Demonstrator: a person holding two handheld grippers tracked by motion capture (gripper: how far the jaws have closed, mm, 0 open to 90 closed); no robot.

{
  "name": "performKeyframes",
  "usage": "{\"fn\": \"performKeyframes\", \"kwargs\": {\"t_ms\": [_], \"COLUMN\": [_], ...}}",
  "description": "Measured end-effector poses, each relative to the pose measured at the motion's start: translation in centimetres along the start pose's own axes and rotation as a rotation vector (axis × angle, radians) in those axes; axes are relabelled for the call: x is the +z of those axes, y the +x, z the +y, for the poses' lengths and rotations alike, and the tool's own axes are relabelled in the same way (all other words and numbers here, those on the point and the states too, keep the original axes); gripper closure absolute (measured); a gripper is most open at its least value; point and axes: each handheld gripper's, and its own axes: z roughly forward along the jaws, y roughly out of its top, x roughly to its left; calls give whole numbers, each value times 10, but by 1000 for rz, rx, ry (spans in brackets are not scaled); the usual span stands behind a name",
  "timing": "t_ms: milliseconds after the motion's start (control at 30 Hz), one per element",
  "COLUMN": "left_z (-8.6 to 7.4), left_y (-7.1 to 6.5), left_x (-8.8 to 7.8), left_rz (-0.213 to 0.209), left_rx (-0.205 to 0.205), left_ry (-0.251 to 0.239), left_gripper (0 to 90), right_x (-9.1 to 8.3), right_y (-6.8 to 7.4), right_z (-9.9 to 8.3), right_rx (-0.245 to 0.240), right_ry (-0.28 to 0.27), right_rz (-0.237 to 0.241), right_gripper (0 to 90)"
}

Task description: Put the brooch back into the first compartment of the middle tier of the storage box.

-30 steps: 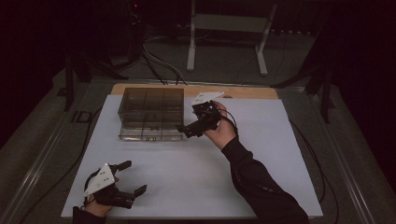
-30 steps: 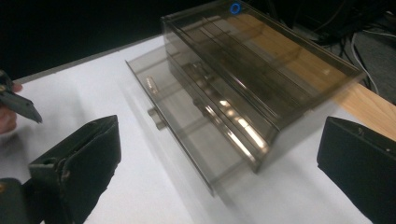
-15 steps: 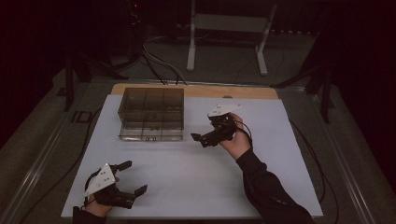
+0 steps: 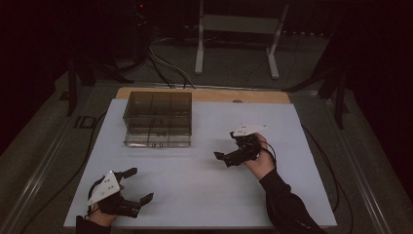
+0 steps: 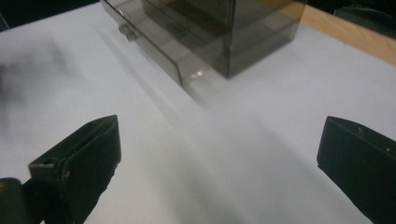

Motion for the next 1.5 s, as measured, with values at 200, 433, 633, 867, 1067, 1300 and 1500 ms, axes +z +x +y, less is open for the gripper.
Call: {"fn": "performKeyframes", "kwargs": {"t_ms": [200, 433, 633, 867, 1067, 1300, 1500], "left_z": [0, 0, 0, 0, 0, 0, 0], "left_y": [0, 0, 0, -1, -2, -1, -2], "left_x": [0, 0, -1, -1, -1, 0, 0], "left_rz": [0, 2, 2, 4, 4, 1, 2], "left_rx": [-1, -3, -2, 1, 5, 3, 7], "left_ry": [0, 3, 2, 3, 4, 7, 7], "left_gripper": [3, 3, 3, 3, 3, 3, 3], "right_x": [-3, -11, -20, -37, -55, -77, -97], "right_y": [-2, -3, -5, -10, -9, -6, -9], "right_z": [-23, -48, -69, -90, -106, -124, -139], "right_rx": [16, 27, 37, 56, 76, 110, 160], "right_ry": [8, 15, 22, 28, 15, 9, -14], "right_rz": [3, -11, -20, -48, -68, -93, -129], "right_gripper": [0, 0, 0, 0, 0, 0, 0]}}
